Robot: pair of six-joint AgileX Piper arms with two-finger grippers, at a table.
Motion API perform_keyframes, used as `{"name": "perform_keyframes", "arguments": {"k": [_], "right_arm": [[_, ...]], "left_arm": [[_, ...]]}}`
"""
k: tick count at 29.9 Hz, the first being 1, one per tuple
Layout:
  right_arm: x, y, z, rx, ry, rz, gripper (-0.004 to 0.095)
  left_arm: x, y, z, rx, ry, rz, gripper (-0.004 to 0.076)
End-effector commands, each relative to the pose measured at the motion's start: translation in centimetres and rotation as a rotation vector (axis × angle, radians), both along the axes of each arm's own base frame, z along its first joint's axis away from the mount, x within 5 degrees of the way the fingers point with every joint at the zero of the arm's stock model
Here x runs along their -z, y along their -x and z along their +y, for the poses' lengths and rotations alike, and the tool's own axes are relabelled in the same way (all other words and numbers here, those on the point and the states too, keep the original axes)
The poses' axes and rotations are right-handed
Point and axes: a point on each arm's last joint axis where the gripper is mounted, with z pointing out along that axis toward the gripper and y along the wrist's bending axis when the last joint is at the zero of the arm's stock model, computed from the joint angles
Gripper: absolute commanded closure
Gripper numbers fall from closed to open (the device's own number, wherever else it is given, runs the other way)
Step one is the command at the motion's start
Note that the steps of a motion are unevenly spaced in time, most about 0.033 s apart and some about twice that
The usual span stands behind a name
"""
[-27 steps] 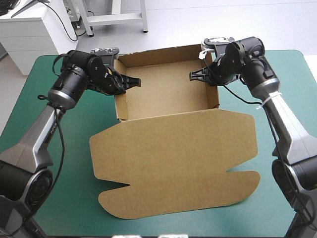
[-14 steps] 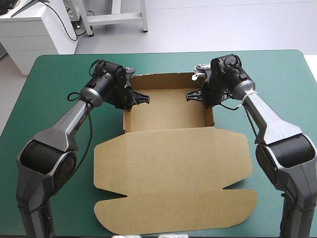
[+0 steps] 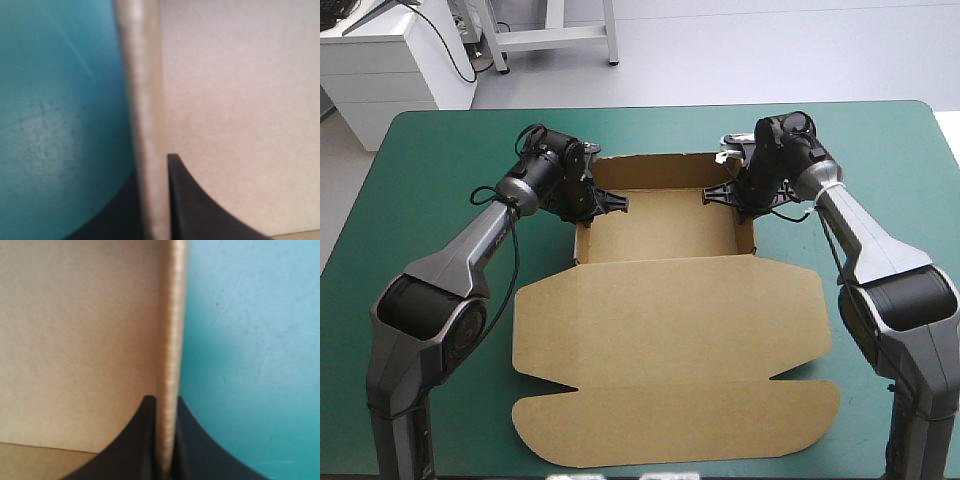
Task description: Fold the box
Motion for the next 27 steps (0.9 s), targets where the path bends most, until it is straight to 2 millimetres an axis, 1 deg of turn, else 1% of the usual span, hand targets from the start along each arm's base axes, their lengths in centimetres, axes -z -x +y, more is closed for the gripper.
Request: {"name": "perform_keyframes", "arguments": {"k": [1,4,7,10,12,13,16,19,23,25,27], "right_arm": [[-2.6,0.6,-0.4,-0.031,-0.014,-0.063,0.0814],[-2.6,0.6,-0.4,-0.031,-0.014,-0.063,0.0674],[-2.6,0.6,-0.3,-0.031,-0.016,-0.062,0.0509],[-2.6,0.6,-0.3,-0.027,-0.017,-0.062,0.0342],[-2.6,0.6,-0.4,-0.027,-0.015,-0.062,0.0252],[-2.6,0.6,-0.4,-0.027,-0.015,-0.062,0.0215],[-2.7,0.6,-0.4,-0.023,-0.017,-0.063,0.0158],[-2.7,0.6,-0.4,-0.023,-0.018,-0.065,0.0154],[-2.8,0.6,-0.5,-0.018,-0.009,-0.072,0.0155],[-3.4,0.4,-0.6,-0.013,-0.012,-0.09,0.0155],[-4.4,0.2,-0.8,-0.002,-0.032,-0.12,0.0155]], "left_arm": [[-2.2,1.0,-1.1,0.042,0.069,-0.031,0.0699],[-2.1,1.1,-1.0,0.047,0.064,-0.019,0.0594],[-2.1,1.2,-1.0,0.048,0.055,0.0,0.0444],[-2.3,1.2,-1.0,0.048,0.058,-0.005,0.0271],[-2.9,1.1,-1.0,0.048,0.064,-0.018,0.0199],[-3.3,1.1,-1.0,0.049,0.063,-0.022,0.0177],[-4.4,1.0,-0.7,0.04,0.068,-0.034,0.0171],[-5.0,0.8,-0.3,0.027,0.084,-0.047,0.0171],[-5.2,0.9,-0.4,0.026,0.101,-0.044,0.0171],[-5.3,0.9,-0.5,0.027,0.113,-0.043,0.0171],[-5.9,0.9,-0.5,0.036,0.119,-0.062,0.0171]]}}
